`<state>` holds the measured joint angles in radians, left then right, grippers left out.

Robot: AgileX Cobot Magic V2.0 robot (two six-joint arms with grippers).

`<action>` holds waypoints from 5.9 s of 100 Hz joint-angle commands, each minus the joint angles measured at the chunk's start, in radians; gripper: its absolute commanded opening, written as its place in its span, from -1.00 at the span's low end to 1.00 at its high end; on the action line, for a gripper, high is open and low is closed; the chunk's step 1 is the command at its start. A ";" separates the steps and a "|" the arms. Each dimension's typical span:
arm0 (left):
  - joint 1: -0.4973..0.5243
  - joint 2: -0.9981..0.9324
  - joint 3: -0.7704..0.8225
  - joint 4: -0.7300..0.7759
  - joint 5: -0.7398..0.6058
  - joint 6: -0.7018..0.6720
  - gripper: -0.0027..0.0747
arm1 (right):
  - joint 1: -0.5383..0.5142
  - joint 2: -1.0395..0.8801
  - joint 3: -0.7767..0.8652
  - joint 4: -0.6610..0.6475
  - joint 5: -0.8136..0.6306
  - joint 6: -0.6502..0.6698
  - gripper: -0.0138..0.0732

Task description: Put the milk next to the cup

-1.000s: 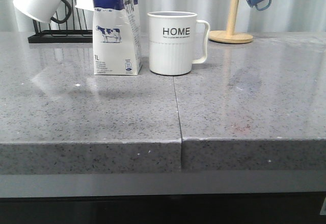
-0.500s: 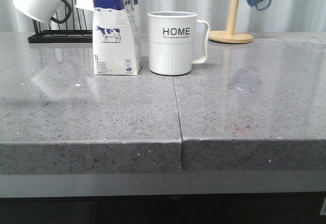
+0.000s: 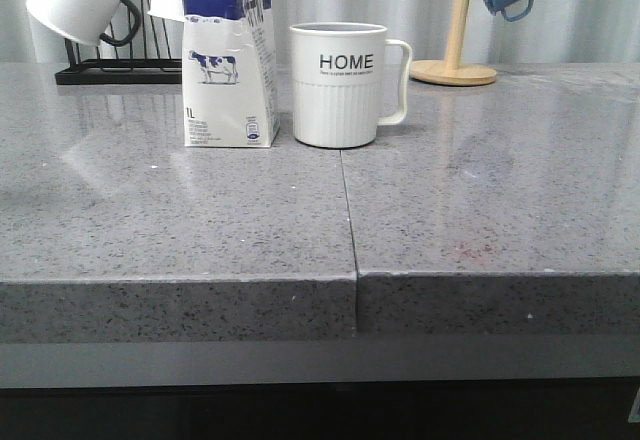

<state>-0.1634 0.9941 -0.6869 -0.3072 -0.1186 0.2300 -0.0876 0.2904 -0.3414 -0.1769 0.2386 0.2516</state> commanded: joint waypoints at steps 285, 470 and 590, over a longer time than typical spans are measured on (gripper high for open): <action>0.143 -1.031 0.623 0.398 0.257 -0.323 -0.98 | -0.003 0.007 -0.027 -0.015 -0.085 -0.001 -0.96; 0.143 -1.031 0.729 0.390 0.075 -0.323 -0.98 | -0.003 0.006 -0.027 -0.071 -0.095 -0.022 -0.96; 0.143 -1.031 0.729 0.390 0.075 -0.323 -0.99 | 0.142 -0.319 0.351 0.151 -0.333 -0.271 -0.96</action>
<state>-0.0219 -0.0054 -0.0068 0.0886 0.0378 -0.0838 0.0563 -0.0106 0.0265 -0.0284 -0.0075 -0.0097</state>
